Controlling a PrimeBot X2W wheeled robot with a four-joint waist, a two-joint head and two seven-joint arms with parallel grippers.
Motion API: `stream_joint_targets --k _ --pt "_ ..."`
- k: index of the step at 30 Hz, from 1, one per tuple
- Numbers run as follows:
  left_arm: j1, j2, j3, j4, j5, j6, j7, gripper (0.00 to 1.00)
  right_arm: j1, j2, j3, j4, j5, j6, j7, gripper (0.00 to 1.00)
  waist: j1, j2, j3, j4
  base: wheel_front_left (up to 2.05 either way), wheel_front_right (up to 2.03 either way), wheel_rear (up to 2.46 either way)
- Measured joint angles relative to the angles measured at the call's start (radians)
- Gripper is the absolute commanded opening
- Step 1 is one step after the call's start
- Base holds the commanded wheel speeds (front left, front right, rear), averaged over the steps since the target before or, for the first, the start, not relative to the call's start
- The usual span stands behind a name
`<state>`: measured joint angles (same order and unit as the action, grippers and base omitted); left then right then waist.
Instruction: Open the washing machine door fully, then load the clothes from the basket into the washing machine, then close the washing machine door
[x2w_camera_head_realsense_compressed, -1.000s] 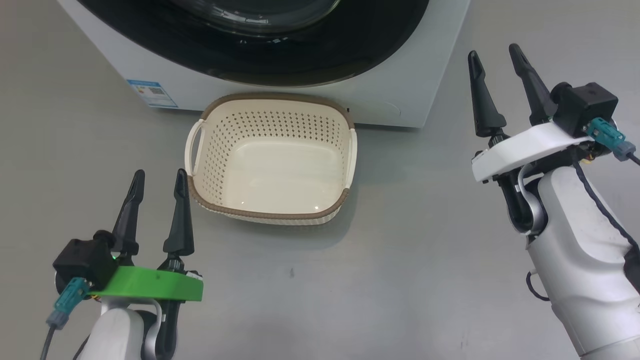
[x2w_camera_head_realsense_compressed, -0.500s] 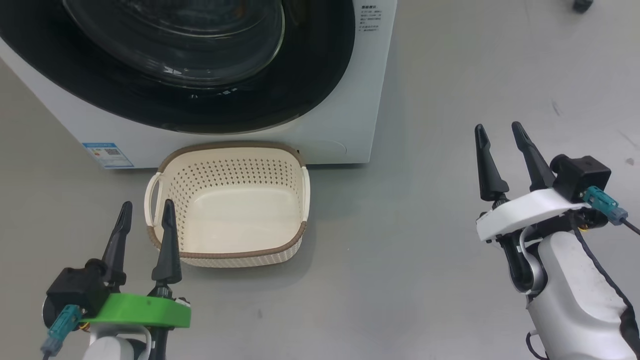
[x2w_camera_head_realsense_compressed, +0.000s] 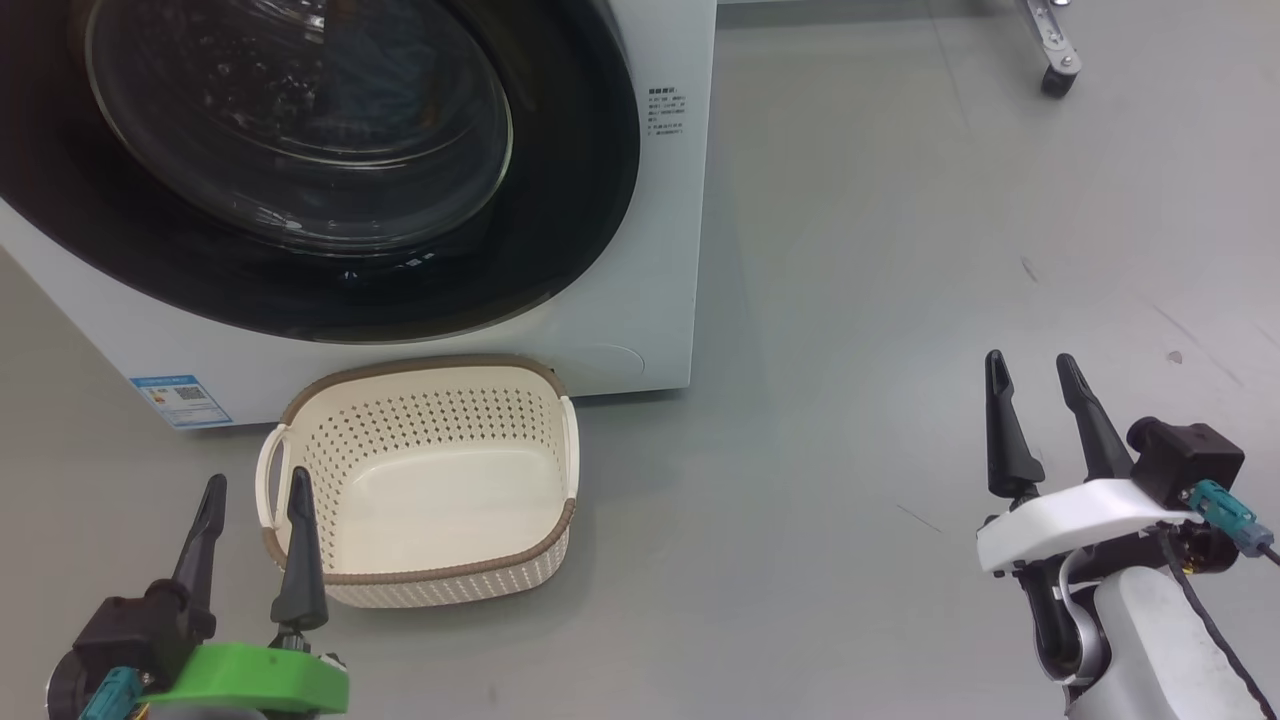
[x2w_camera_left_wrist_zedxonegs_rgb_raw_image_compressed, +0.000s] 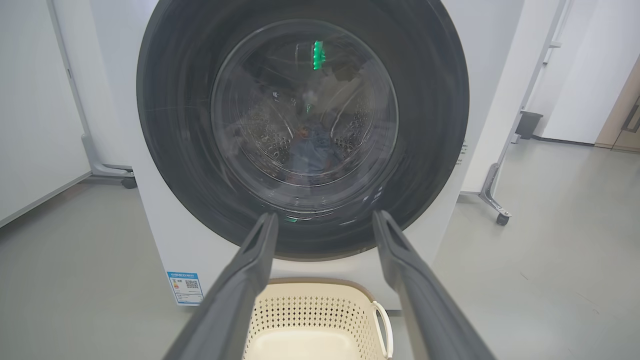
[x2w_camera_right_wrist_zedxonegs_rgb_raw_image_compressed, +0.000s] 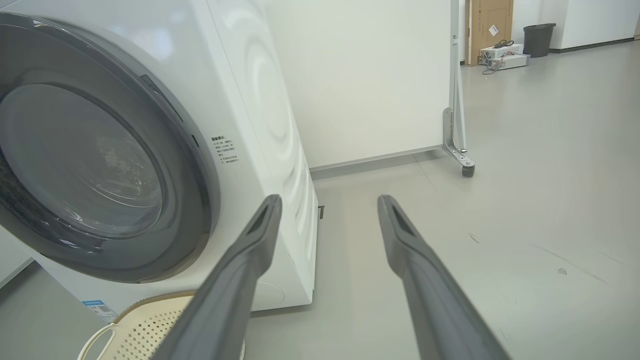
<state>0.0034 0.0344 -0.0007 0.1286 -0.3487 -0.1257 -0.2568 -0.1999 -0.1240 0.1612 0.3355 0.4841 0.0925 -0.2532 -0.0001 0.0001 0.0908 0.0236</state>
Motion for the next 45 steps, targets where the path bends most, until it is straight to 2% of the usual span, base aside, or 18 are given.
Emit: stream_joint_targets --k 10,18,40,41,45 --pt "0.049 0.0 0.003 0.005 0.014 0.0 0.0 1.0 0.074 -0.003 -0.021 -0.031 -0.055 -0.008 0.0 1.0 0.0 0.0 -0.048 -0.012 0.0 0.0 0.0" --pt "0.077 0.0 0.004 0.014 0.016 0.0 0.0 1.0 0.128 0.019 -0.024 -0.044 -0.057 -0.007 0.0 1.0 0.0 0.0 -0.072 -0.011 0.0 0.0 0.0" --pt "0.079 0.0 0.0 0.015 0.015 0.0 0.0 1.0 0.153 0.029 -0.033 -0.07 -0.086 0.003 0.0 1.0 0.0 0.0 -0.083 -0.007 0.0 0.0 0.0" --pt "0.08 0.001 -0.005 0.015 0.013 0.0 0.0 0.0 0.153 0.03 -0.035 -0.071 -0.088 0.003 0.0 0.0 0.0 0.0 -0.083 -0.007 0.0 0.0 0.0" --pt "0.086 -0.016 -0.01 0.054 0.012 0.0 0.0 0.0 0.17 0.04 -0.03 -0.035 -0.088 0.002 0.001 0.0 0.0 0.0 -0.083 -0.007 0.0 0.0 0.0"
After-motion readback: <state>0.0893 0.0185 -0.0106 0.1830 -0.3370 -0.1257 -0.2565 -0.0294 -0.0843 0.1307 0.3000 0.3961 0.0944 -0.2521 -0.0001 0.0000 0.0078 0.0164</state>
